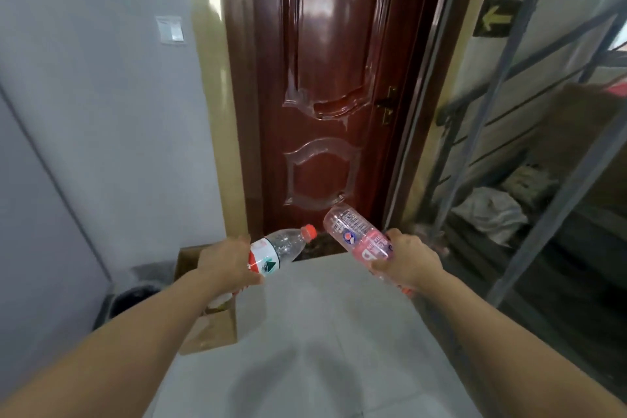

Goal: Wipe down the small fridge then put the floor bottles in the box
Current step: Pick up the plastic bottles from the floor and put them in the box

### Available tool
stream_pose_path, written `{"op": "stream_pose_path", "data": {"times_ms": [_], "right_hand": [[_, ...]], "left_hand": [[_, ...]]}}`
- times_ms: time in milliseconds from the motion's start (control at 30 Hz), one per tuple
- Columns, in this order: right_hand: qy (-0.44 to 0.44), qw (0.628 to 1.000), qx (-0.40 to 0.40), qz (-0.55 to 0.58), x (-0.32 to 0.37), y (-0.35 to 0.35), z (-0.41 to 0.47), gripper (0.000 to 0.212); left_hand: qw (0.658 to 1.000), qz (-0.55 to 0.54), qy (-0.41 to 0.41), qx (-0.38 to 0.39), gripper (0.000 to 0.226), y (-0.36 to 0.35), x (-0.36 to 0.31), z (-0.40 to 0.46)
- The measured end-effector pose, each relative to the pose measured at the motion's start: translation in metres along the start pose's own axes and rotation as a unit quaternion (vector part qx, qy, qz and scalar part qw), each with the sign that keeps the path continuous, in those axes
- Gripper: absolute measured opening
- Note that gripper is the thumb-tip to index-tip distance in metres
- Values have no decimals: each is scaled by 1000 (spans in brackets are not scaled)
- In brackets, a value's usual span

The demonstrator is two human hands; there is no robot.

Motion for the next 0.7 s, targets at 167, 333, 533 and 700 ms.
{"op": "stream_pose_path", "data": {"times_ms": [167,333,533,700], "right_hand": [[17,1000,-7,0,-10,16,97,61],[57,998,-3,19,-7,32,178,59],[133,990,34,25,21,37,280,52],[219,974,61,18,52,39,373,47]], "left_hand": [[1000,-11,20,-9,62,10,-18,91],[999,-15,37,-28,66,27,-31,158],[991,-38,123,-25,64,38,-16,222],[977,-30,207,-34,65,39,-7,271]]}}
Point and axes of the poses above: each hand's wrist, its own z-axis towards the middle knuckle, its own y-axis out of the back of the hand, x = y × z, the point moved 3 cm from there along z, towards the middle knuckle, and after that the axes turned 3 degrees about x, right-handed, at the moved point
